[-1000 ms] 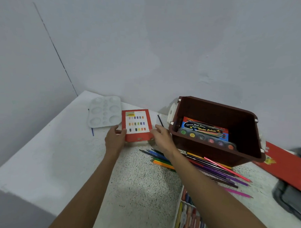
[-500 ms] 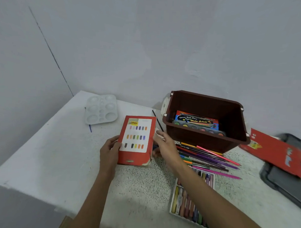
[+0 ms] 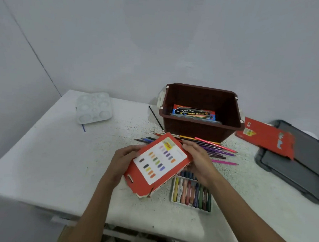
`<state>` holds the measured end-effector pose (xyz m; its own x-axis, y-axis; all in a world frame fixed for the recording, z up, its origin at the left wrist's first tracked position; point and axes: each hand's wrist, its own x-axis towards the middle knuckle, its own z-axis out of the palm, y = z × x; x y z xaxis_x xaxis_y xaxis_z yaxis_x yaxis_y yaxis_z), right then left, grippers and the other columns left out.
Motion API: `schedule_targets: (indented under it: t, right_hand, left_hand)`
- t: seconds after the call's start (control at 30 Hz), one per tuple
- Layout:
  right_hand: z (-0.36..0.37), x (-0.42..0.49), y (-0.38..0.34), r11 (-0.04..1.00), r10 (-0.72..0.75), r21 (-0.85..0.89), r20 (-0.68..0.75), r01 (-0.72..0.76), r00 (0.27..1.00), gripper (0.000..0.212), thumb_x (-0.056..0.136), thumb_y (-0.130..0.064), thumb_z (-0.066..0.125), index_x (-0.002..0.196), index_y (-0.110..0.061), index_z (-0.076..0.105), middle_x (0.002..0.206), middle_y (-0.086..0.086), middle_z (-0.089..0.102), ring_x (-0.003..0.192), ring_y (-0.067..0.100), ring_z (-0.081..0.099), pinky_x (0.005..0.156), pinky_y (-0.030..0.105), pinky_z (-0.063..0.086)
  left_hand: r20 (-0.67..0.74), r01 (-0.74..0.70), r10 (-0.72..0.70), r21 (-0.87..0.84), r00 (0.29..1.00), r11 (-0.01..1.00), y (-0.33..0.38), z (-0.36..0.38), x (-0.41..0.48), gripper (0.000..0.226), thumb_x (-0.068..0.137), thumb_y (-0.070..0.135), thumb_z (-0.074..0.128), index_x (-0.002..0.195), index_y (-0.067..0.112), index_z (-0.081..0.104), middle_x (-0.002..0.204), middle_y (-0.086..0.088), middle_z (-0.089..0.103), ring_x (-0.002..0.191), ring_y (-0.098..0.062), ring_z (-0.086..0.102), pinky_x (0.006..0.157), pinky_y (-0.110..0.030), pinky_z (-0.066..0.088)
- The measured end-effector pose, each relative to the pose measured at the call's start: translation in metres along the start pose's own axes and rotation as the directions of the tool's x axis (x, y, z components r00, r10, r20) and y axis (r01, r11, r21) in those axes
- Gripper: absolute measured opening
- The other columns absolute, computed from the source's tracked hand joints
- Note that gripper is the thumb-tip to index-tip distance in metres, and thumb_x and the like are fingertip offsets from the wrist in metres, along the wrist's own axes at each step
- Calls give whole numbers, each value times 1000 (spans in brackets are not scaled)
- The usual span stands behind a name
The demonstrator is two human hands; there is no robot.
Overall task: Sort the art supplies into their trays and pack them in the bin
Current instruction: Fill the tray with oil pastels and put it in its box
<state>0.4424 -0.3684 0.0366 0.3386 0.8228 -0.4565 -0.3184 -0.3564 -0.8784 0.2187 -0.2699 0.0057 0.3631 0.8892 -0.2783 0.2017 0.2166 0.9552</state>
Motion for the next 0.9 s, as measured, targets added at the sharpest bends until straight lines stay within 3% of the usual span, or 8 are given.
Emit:
schedule_targets:
  t: [0.1,0.23,0.47,0.57,0.7,0.73,0.83,0.9]
  right_hand:
    - [-21,-12,7,1000,-2,-28,-59,0,998,25,99,-21,57,124,-23,60,92,9,75,83,24,73,75,40,58]
    - [-44,-27,19,1000,-5,-3,-181,4,983,26,99,-17,57,123,-26,60,93,6,76,85,26,75,80,47,59]
    - [-70,-55,38,994,10,108,-328,27,944,41,98,-8,54,132,-32,54,102,1,74,85,29,75,79,49,60]
    - [-74,-62,42,994,15,110,-340,23,940,42,98,-6,53,131,-31,54,104,2,73,83,28,75,69,42,62]
    - [-77,-69,46,987,21,157,-342,35,939,45,97,-3,52,132,-30,53,107,4,73,87,27,74,66,40,61]
    - [-77,-71,47,985,20,167,-341,39,940,46,96,-2,52,132,-32,52,107,4,73,89,28,74,68,42,61]
    - [-76,-73,49,988,5,146,-359,51,933,45,96,0,50,127,-33,53,104,3,75,89,26,74,74,45,60]
    - [-74,-75,48,994,-2,104,-355,41,935,35,96,0,49,119,-24,60,100,2,76,89,25,74,72,41,58]
  left_hand:
    - [96,-5,4,15,995,1000,6,21,3,20,95,18,62,110,27,72,94,2,76,87,-22,73,70,-32,57]
    - [129,50,-45,-43,991,998,7,42,6,19,95,25,63,113,28,69,97,-4,75,84,-22,74,64,-30,57]
    - [230,143,-107,-148,967,979,-9,63,0,30,96,33,60,126,28,62,113,-8,70,98,-27,72,82,-49,59]
    - [221,151,-110,-179,969,972,-10,70,-2,31,96,32,59,125,22,63,113,-12,71,97,-28,72,86,-51,57]
    - [287,167,-106,-197,952,966,-6,75,-11,34,103,42,42,118,26,68,107,-5,74,94,-27,72,64,-42,59]
    - [289,169,-104,-210,952,963,-8,75,-11,35,104,41,40,118,27,69,108,-5,74,96,-27,72,64,-43,59]
    - [273,162,-100,-213,957,964,-15,74,-12,31,102,36,47,128,27,63,117,-9,70,108,-30,67,88,-58,54]
    - [231,143,-101,-173,968,974,-17,74,-11,30,99,29,55,128,27,61,116,-5,71,105,-26,69,83,-51,58]
